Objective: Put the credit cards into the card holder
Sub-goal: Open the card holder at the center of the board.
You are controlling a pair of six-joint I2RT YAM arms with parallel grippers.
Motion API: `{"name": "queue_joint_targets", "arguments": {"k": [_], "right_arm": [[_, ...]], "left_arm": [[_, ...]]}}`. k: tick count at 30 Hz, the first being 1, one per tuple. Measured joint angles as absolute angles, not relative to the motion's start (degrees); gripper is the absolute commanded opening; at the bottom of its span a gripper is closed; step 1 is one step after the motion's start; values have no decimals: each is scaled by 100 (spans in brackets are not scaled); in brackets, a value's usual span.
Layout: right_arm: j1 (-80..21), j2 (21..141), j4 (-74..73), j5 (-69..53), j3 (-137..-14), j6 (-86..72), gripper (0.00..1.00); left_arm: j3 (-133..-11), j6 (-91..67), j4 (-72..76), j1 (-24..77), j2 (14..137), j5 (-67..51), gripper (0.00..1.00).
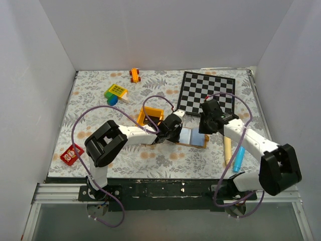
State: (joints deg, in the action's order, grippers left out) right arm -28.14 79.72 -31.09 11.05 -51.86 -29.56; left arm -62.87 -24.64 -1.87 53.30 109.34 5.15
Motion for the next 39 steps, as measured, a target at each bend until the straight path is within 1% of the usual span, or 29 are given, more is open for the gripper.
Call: {"name": "queue_joint_targets", "arguments": {"k": [5,16,20,25,27,28,30,33,34,35,36,38,39], "right_arm": [[-2814,7260,-2810,961,-5186,-2873,1],[-2814,6869,-2403,928,-4980,-2845,1],[-2814,6707,-2292,991,-4978,-2825,13],[-2814,6650,-2169,1000,-5002,-2744,37],[-2814,6681,-2156,980,-5022,-2685,44],[-2814,6700,-2121,945,-5024,-2657,45],[-2814,6740,-2073,860,-5035,-2626,48],[-2814,6899,-2080,718,-5190,-2587,54],[-2814,6989,-2084,642,-5290,-2552,66],[-2814,7098,-2088,534,-5419,-2508,83],[-2814,7223,-2097,403,-5570,-2453,88],[-2818,7452,-2073,62,-5865,-2235,89],[-2836,7531,-2036,-89,-5955,-2117,89]], "left_arm": [[-6305,-2447,-239,5332,10912,510,0],[-6672,-2285,-1013,5332,10606,510,0],[-6838,-2213,-1144,5332,10134,569,0],[-6853,-2128,-1293,5312,9282,814,0],[-6873,-2097,-1356,5284,9035,882,0],[-6875,-2084,-1387,5260,8936,910,1],[-6875,-2067,-1487,5172,8781,950,7],[-6842,-2080,-1653,4847,8532,963,31],[-6792,-2099,-1680,4696,8433,965,42],[-6718,-2137,-1706,4528,8315,965,47],[-6646,-2158,-1763,4364,8195,967,51],[-6512,-2241,-1887,4025,7968,967,57],[-6460,-2270,-1957,3861,7850,969,58]]}}
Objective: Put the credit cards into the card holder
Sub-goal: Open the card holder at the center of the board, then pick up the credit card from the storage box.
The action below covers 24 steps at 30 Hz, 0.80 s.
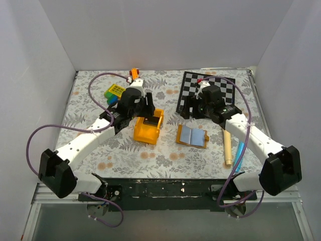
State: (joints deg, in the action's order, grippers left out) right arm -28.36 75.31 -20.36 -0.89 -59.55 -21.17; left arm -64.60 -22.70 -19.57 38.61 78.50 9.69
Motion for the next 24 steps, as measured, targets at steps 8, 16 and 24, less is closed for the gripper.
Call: {"name": "queue_joint_targets", "arguments": {"k": [8,16,24], "right_arm": [[-3605,8731,-2034,-464,-7397,-1223,93],[-4499,9271,-1975,270,-8009,-392,91],[-4729,10165,-1903,-86,-8650,779,85]], "left_arm": [[-6217,-2600,-2357,1955,6963,183,74],[-5961,-2663,-2755,167,6479,-687,84],[-5677,-2670,-2797,-1000,6368,-1221,98]]}}
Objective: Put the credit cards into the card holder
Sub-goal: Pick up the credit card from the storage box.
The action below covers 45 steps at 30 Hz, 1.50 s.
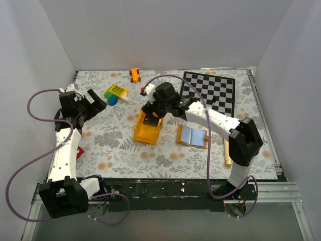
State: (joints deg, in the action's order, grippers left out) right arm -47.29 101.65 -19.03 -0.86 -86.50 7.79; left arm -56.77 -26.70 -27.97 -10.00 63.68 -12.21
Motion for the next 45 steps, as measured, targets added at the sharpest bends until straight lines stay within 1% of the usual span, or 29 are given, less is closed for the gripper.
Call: {"name": "queue_joint_targets", "arguments": {"k": [5,9,14,25,37,45], "right_arm": [[-4967,10669,-1955,-517,-8656,1380,77],[-5074,10940,-1942,-705,-8661,1754,70],[-5148,11349,-1929,-729,-8792,2032,67],[-5155,12219,-1940,-266,-9356,2440,64],[-5155,12457,-1999,447,-9566,2749,62],[-5155,12678,-2001,681,-9780,2862,62]], "left_arm": [[-5295,-2657,-2803,-1009,6405,-1302,98],[-5284,-2617,-2773,-1031,6399,-1299,98],[-5284,-2580,-2731,-1035,6392,-1302,98],[-5284,-2543,-2665,-1063,6359,-1369,98],[-5282,-2512,-2644,-1155,6313,-1466,98],[-5194,-2512,-2563,-1168,6311,-1577,98]]}}
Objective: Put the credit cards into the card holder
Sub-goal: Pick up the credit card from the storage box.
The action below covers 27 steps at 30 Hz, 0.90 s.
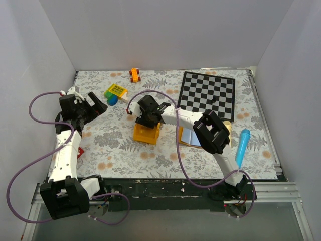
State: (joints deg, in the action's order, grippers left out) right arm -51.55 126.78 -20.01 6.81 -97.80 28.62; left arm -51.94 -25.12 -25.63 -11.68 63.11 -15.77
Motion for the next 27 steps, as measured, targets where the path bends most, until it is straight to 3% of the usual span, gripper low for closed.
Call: {"name": "queue_joint_targets", "arguments": {"k": [3,9,13,17,27], "right_arm": [[-5157,12685,-2005,714,-9789,2877,61],[-5168,12755,-2128,711,-9891,2882,36],[-5179,12787,-2171,735,-9922,2871,29],[-5179,12787,-2169,757,-9922,2871,15],[-5181,12698,-2178,735,-9922,2803,11]], "left_arm": [[-5194,-2512,-2536,-1168,6311,-1592,98],[-5194,-2512,-2523,-1186,6311,-1597,98],[-5194,-2512,-2523,-1188,6311,-1608,98],[-5192,-2510,-2521,-1190,6311,-1640,98],[-5190,-2512,-2519,-1192,6311,-1706,98]]}}
